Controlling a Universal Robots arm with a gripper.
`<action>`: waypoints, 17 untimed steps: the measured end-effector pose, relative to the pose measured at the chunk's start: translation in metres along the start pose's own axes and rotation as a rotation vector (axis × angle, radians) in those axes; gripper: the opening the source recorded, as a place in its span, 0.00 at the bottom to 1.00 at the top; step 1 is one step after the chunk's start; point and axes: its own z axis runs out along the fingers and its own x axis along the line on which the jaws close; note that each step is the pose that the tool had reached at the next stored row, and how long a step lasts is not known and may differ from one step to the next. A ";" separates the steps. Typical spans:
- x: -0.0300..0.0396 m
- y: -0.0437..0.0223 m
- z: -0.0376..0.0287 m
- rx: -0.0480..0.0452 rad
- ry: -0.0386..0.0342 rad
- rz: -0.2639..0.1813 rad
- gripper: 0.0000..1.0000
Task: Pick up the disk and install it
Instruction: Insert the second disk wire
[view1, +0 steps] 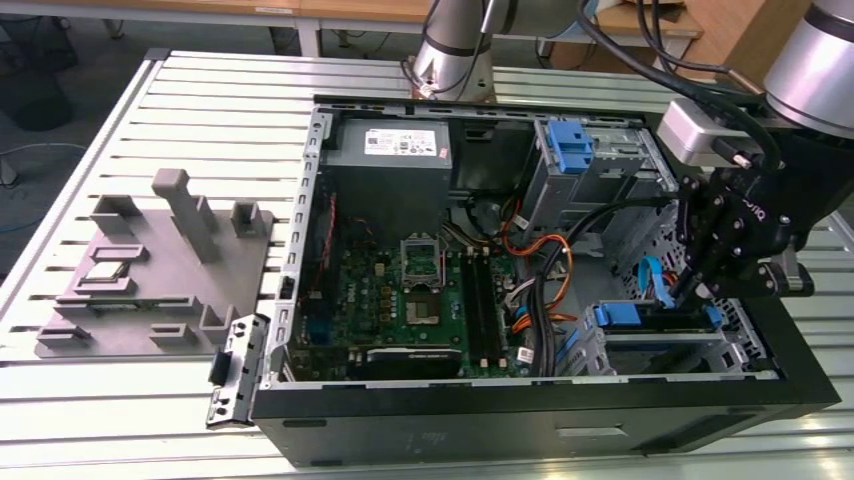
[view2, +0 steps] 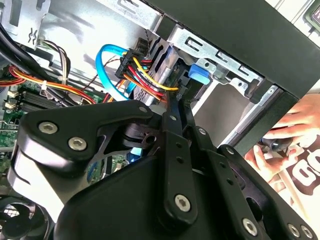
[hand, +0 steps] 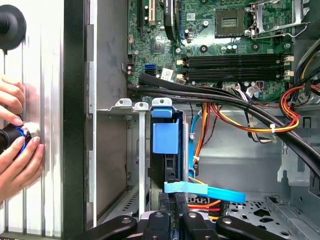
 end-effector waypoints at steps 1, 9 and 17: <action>0.0000 0.0001 0.0000 0.0001 -0.0012 0.000 0.16; -0.0001 0.0001 0.0010 0.0009 -0.0036 -0.006 0.16; -0.0003 0.0001 0.0019 0.0012 -0.0033 -0.009 0.16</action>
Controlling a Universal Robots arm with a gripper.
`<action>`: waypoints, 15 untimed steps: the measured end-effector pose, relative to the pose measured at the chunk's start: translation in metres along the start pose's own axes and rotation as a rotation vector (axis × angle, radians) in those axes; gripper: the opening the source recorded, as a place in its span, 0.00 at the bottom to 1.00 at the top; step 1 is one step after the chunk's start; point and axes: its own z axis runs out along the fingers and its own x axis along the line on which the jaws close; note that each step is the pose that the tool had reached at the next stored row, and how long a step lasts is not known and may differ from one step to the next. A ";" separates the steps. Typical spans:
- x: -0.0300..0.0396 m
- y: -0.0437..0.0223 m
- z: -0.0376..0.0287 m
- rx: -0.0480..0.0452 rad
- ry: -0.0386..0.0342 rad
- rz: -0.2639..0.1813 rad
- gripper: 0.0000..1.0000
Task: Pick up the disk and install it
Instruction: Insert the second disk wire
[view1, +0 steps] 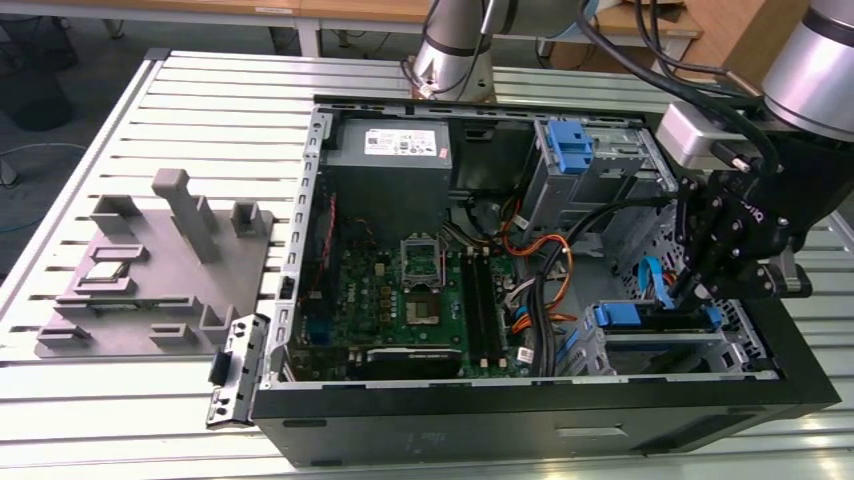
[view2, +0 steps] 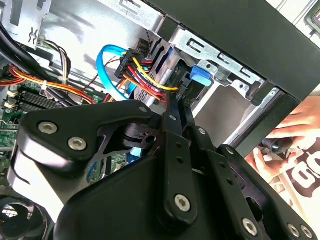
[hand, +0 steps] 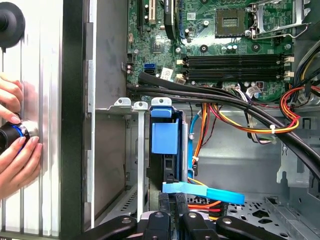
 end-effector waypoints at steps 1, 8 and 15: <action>0.0000 0.0000 0.0002 0.0000 0.0004 0.000 0.16; -0.0002 0.0000 0.0014 0.0001 0.0070 0.000 0.16; -0.0002 0.0000 0.0018 0.0001 0.0073 0.000 0.16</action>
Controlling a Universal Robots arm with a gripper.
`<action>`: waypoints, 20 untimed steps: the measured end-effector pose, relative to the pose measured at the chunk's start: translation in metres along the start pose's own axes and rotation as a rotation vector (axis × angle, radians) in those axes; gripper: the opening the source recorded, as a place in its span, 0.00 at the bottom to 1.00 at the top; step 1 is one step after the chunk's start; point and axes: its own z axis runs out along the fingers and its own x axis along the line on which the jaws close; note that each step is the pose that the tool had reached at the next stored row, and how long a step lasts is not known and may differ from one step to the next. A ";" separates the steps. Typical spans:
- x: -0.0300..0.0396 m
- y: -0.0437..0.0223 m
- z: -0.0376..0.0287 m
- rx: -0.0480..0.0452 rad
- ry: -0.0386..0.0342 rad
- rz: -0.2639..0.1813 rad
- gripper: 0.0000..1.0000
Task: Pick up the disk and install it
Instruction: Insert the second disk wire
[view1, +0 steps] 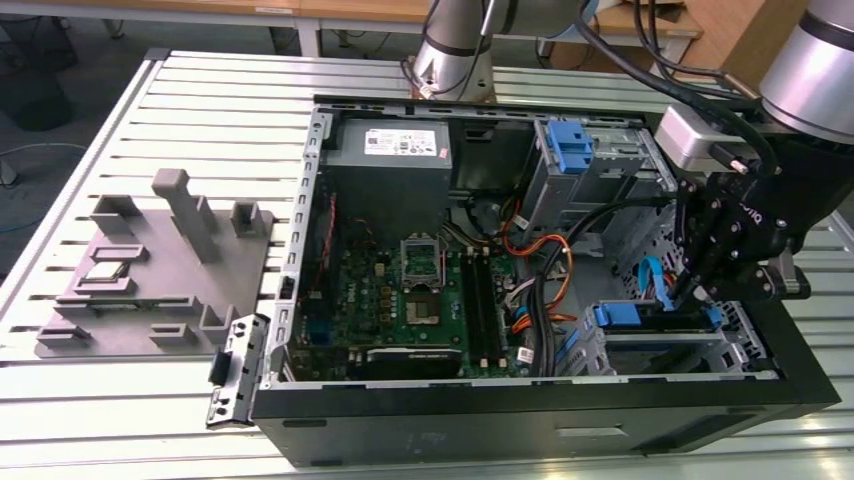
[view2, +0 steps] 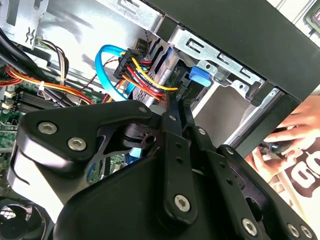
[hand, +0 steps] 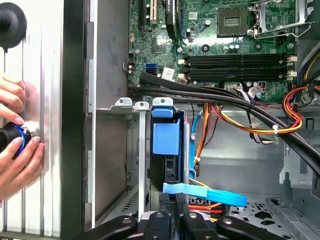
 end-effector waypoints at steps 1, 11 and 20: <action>0.0000 0.0000 0.0000 0.0000 0.0000 0.000 0.16; 0.0001 0.0000 -0.0008 0.0000 0.0004 0.000 0.24; -0.0014 -0.0012 -0.0041 0.0001 0.0003 0.000 0.24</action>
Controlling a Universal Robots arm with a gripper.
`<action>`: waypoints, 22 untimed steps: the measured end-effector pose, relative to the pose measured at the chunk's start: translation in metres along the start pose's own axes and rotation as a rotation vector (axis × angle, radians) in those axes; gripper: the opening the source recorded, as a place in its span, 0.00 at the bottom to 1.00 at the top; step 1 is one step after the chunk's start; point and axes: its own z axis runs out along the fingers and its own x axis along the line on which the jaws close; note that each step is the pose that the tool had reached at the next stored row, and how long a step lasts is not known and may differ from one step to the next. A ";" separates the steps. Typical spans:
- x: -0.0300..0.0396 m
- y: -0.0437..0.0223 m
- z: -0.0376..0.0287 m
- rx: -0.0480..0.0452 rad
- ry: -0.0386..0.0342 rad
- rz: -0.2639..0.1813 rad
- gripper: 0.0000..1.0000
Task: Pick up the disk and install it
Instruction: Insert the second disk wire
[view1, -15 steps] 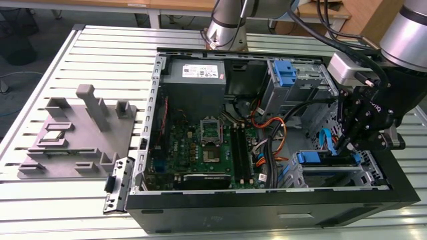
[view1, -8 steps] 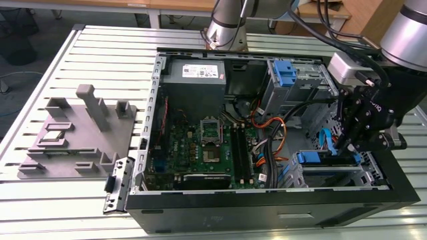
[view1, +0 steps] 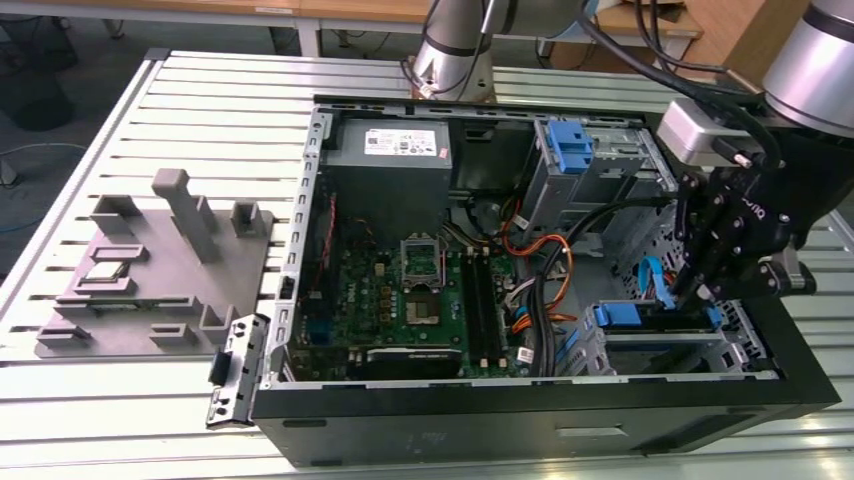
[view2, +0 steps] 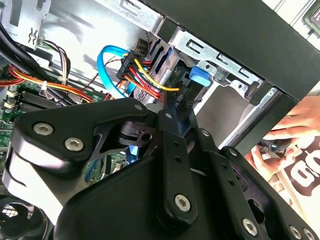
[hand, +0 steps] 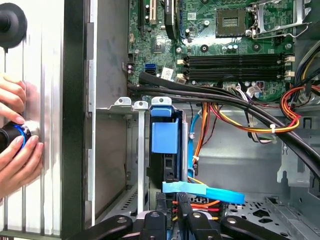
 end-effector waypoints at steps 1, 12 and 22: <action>-0.0003 -0.0003 -0.0011 0.0000 0.0000 0.000 0.24; -0.0030 -0.0089 -0.0018 -0.0006 -0.0046 0.000 0.24; -0.0036 -0.0090 0.0018 -0.0012 -0.0418 0.000 0.24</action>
